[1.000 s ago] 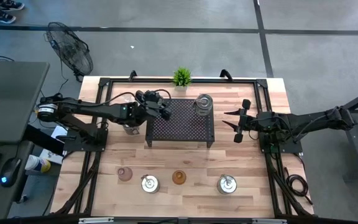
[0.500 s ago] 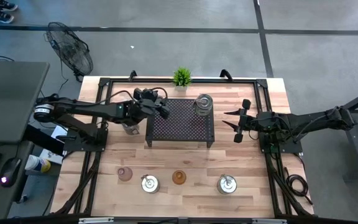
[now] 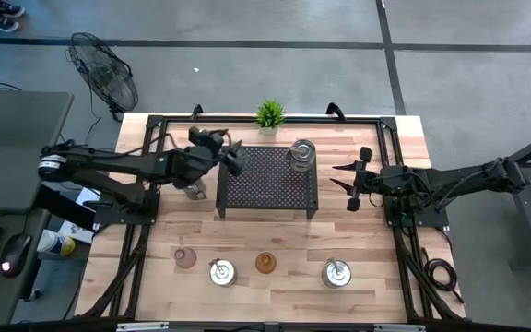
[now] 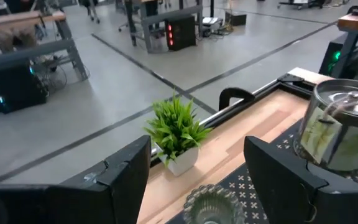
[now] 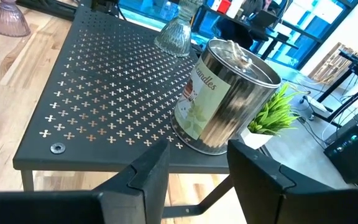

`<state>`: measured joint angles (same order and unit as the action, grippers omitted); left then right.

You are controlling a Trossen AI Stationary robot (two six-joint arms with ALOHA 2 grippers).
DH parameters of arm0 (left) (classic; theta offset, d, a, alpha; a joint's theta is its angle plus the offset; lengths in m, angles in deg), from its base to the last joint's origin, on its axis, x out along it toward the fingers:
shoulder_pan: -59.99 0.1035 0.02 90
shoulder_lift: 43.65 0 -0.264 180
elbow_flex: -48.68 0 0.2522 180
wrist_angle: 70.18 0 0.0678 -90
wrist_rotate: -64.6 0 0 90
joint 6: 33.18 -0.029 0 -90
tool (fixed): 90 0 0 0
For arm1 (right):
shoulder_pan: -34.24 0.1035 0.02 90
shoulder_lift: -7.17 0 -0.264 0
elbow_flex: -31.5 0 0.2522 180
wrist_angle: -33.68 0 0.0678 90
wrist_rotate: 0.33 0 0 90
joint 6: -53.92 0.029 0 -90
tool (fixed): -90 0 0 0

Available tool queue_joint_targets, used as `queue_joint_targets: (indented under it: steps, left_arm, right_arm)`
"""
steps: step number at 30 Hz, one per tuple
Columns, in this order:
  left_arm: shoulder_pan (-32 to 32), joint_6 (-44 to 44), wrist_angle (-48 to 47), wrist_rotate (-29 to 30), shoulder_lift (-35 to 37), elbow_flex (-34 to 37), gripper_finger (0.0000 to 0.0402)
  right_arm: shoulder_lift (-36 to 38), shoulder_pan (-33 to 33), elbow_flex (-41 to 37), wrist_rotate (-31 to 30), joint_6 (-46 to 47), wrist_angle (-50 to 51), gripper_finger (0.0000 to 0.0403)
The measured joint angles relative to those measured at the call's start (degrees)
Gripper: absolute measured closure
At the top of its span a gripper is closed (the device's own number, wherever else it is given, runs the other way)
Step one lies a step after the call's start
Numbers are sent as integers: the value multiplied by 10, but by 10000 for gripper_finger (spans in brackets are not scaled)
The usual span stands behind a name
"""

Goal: Pick & Place candle stick holders
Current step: Put the orange scented candle on the shelf

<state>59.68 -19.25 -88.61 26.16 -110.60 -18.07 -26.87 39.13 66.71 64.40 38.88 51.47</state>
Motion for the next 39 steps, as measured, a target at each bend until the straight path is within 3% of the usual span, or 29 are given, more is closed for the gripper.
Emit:
queue_joint_targets:
  steps: [5,9,15,17,21,26,39]
  left_arm:
    - [-42,-2,-44,32,52,0,149]
    - [-75,52,-113,75,96,0,149]
    - [-84,267,-313,86,133,0,149]
    - [-68,352,-372,60,139,0,149]
    - [-15,489,-476,-44,141,0,149]
    - [75,563,-595,-174,123,0,149]
    - [212,484,-661,-409,63,0,149]
  right_arm:
    - [0,0,0,-1,0,0,249]
    - [0,0,0,-1,0,0,249]
    - [0,0,0,-1,0,0,249]
    - [0,0,0,-1,-2,-3,249]
    - [0,0,0,-1,-3,-9,249]
    - [0,0,0,1,-4,-12,249]
    - [0,0,0,12,-7,-11,249]
